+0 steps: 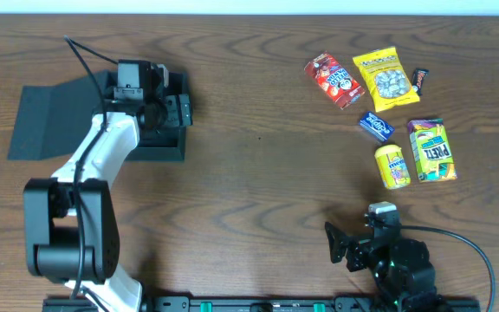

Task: Pack container
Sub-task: 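Grasp the black box's wall with the left gripper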

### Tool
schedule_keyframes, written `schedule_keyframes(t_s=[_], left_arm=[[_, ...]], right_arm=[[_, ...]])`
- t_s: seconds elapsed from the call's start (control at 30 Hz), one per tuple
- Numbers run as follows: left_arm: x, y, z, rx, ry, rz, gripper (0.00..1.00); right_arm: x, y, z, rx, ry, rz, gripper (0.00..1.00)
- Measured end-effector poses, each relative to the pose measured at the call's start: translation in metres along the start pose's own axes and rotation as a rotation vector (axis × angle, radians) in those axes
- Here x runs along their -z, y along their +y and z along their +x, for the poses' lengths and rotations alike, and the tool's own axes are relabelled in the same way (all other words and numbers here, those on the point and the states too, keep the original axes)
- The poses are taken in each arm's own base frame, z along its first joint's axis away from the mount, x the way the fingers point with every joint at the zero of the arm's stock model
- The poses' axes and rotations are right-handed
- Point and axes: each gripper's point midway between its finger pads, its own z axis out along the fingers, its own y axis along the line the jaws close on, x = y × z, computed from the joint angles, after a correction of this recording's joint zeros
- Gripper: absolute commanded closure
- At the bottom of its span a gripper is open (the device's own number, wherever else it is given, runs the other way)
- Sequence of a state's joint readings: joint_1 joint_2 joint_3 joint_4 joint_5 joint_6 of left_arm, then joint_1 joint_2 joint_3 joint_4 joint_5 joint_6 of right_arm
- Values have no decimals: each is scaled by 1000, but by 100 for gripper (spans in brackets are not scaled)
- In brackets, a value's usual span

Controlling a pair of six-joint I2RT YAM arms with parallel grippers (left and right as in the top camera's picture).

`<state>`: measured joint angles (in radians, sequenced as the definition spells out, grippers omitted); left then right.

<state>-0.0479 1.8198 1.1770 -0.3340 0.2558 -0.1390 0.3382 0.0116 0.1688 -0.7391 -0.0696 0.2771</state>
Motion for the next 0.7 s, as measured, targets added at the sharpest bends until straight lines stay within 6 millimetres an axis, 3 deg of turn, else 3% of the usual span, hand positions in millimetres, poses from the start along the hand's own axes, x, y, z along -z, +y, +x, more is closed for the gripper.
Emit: schedule_keyframes(t_s=[0.07, 0.13, 0.23, 0.3, 0.53, 0.7], left_arm=[[-6, 2, 4, 29, 18, -4, 24], [-10, 3, 7, 48, 28, -5, 53], [-10, 0, 3, 50, 11, 9, 74], [-10, -1, 1, 59, 4, 13, 94], [-10, -4, -3, 29, -13, 12, 94], [-15, -34, 5, -89, 0, 49, 94]], right_arm=[[0, 0, 0, 0, 0, 0, 1], [0, 0, 0, 0, 0, 0, 1], [0, 0, 0, 0, 0, 0, 1], [0, 0, 0, 0, 0, 0, 1], [0, 0, 0, 0, 0, 0, 1], [0, 0, 0, 0, 0, 0, 1]])
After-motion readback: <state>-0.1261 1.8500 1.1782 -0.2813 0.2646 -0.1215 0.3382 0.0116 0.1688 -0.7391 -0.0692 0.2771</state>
